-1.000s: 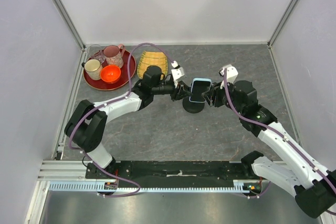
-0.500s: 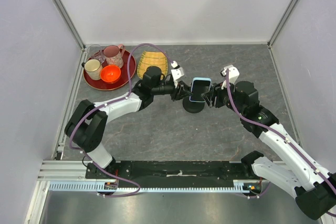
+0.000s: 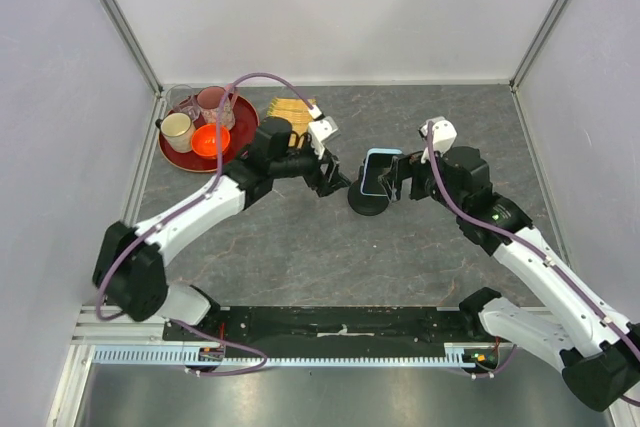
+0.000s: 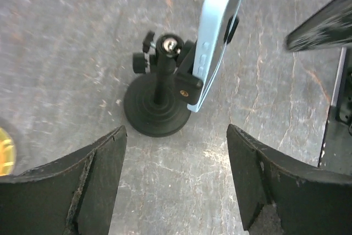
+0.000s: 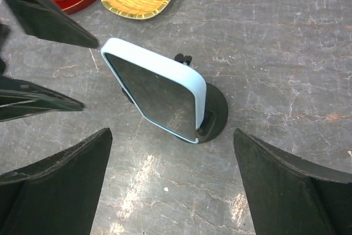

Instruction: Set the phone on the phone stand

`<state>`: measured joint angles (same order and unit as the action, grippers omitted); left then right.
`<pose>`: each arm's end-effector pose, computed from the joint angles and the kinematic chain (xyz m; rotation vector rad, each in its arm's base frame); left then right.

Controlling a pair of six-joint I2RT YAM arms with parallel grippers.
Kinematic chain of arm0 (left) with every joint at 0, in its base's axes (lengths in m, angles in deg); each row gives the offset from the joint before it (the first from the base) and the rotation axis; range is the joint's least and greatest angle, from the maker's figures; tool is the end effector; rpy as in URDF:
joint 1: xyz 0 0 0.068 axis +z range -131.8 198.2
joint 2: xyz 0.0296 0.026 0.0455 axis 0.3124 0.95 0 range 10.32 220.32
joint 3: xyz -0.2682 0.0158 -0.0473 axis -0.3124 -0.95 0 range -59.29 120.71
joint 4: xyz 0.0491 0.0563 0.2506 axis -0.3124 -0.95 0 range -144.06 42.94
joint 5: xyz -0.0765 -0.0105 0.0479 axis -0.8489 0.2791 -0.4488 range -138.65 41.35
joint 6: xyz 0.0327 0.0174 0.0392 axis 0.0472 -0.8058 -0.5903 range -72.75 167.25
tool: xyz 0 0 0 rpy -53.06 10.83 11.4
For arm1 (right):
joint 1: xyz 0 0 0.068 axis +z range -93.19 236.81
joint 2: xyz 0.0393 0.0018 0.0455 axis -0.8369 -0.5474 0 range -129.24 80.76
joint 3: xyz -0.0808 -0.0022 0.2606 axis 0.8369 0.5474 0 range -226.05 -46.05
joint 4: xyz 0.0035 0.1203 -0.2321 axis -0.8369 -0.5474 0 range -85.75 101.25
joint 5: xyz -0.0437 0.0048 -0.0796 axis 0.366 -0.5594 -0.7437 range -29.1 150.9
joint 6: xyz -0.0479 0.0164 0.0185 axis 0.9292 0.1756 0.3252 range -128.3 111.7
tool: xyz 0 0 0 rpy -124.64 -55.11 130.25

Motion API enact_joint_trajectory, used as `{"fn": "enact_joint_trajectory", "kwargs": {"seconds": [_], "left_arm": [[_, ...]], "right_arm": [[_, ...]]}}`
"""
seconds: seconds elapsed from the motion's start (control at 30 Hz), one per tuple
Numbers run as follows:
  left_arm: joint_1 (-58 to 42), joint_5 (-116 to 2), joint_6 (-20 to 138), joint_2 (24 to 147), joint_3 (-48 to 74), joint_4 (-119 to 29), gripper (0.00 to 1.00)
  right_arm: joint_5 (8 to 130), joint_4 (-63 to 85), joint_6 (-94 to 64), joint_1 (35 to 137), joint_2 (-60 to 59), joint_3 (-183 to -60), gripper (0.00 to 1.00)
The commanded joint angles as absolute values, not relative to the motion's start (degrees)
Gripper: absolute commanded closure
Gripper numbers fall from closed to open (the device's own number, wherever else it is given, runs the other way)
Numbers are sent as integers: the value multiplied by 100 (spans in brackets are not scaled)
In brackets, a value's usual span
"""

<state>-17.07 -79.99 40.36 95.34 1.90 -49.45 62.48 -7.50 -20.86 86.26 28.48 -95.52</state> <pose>0.2662 -0.2109 0.2863 1.0624 1.7696 -0.8631 0.1808 0.1031 0.3301 -0.3094 1.9571 0.5084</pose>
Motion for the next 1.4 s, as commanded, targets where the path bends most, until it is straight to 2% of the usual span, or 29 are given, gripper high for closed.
{"fn": "enact_joint_trajectory", "kwargs": {"seconds": [0.0, 0.13, 0.27, 0.47, 0.83, 1.37], "left_arm": [[-1722, -7452, 4347, 8593, -126, -4882, 20], [-1845, -6501, 4285, 7968, -462, -4390, 19], [-1845, -6263, 4522, 7897, -453, -4231, 19], [-1845, -6184, 4900, 7940, -453, -4161, 20], [-1854, -6658, 5156, 7941, -409, -4126, 22], [-1854, -6571, 5217, 8020, -374, -4169, 23]], "right_arm": [[5721, -888, -2386, 8871, 2592, -9992, 2], [4968, -888, -2500, 9300, 2320, -10062, 2], [3870, -1019, -2781, 9732, 1994, -10255, 2], [3208, -1055, -3115, 9996, 1739, -10432, 2], [3584, -378, -3063, 10005, 1625, -10423, 2], [3251, -325, -3441, 10040, 1352, -10678, 2]]}}
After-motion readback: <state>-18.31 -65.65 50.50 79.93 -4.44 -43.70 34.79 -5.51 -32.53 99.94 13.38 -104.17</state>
